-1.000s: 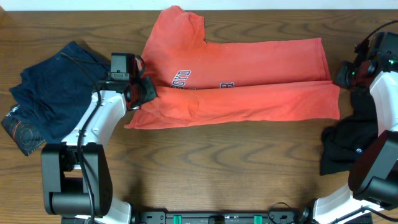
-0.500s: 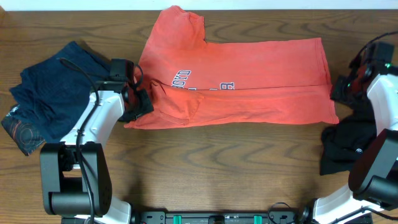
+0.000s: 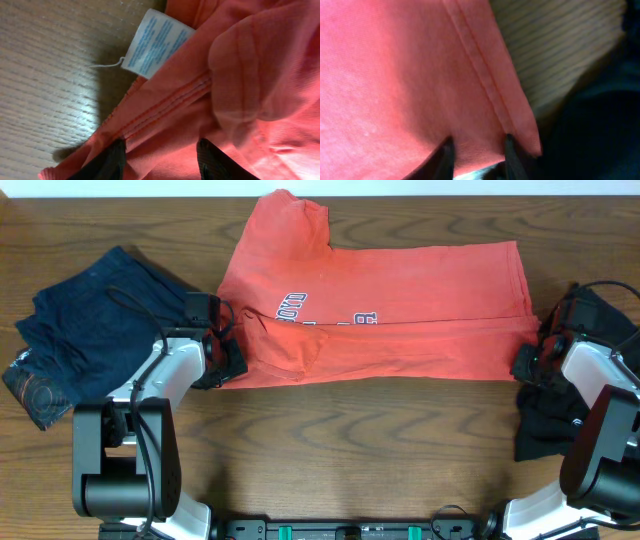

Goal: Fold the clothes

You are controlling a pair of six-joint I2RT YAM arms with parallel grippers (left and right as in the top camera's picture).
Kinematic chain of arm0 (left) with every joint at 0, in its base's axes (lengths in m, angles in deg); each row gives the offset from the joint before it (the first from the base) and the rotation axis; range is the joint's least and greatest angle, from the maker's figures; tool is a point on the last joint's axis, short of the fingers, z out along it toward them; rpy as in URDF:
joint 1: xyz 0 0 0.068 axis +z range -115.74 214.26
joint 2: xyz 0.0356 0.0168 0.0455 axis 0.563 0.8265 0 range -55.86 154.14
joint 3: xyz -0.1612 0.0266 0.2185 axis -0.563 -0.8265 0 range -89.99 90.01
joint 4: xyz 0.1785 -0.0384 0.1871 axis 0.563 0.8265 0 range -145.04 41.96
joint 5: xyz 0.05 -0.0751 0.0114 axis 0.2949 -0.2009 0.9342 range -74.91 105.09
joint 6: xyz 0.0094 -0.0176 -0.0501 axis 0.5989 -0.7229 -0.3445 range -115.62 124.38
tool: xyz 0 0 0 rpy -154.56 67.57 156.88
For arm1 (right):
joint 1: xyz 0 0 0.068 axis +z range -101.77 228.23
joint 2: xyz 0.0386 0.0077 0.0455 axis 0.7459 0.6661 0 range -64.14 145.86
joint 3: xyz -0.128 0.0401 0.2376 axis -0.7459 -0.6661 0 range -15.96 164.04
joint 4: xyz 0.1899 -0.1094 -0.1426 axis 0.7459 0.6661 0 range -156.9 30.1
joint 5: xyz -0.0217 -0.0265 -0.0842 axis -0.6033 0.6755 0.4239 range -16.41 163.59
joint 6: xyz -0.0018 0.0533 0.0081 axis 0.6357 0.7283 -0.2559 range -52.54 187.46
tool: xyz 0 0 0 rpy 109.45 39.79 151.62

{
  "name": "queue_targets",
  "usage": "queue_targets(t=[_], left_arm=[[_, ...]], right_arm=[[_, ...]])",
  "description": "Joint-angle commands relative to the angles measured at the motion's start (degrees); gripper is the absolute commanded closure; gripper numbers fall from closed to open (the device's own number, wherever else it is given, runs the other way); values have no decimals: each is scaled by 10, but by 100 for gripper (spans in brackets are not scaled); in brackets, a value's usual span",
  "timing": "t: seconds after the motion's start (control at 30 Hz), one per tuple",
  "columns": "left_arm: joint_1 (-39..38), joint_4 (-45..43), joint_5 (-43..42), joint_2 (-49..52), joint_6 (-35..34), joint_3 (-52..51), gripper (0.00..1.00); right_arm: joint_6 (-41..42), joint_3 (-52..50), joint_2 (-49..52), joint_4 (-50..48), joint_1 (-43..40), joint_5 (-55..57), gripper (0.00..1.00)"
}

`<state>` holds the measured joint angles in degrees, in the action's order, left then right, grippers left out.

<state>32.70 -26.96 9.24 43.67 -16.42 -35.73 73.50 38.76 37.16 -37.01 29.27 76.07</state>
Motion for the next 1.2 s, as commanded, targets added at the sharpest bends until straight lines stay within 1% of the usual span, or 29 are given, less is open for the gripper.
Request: queue_targets(t=[0.0, 0.13, 0.27, 0.4, 0.57, 0.7, 0.8, 0.87, 0.9, 0.97, 1.0, 1.07, 1.13, 1.17], left_arm=[[2, 12, 36, 11, 1, -17, 51], [2, 37, 36, 11, 1, -35, 51], [2, 76, 38, 11, 1, -39, 50], [2, 127, 38, 11, 1, -39, 50], [2, 219, 38, 11, 1, -39, 50], [2, 244, 30, 8, 1, -39, 49], [2, 249, 7, -9, 10, -28, 47], [2, 259, 3, -33, 17, -6, 45], [2, 261, 3, -49, 20, 7, 43], [2, 254, 2, -84, 33, 35, 36], [1, 240, -2, -101, 45, 47, 28], [2, 194, -28, -131, 80, 68, 24], [2, 143, -68, -143, 105, 88, 24], [2, 117, -79, -140, 107, 99, 21]], right_arm=[[35, -29, 11, 3, -7, 52, 82], [47, -30, 11, 6, -25, 67, 90], [63, -30, 11, 33, -53, 77, 94], [77, -30, 11, 58, -87, 100, 95], [101, -30, 10, 100, -127, 101, 96], [101, -29, 7, 108, -134, 72, 98], [67, -16, -9, 109, -130, 5, 95], [46, 1, -31, 112, -126, -42, 90], [39, 13, -45, 115, -123, -64, 87], [25, 36, -75, 118, -117, -97, 83], [16, 45, -90, 118, -113, -115, 81], [-7, 62, -124, 116, -103, -150, 77], [-27, 74, -155, 112, -89, -182, 71], [-40, 77, -172, 110, -78, -196, 66]])
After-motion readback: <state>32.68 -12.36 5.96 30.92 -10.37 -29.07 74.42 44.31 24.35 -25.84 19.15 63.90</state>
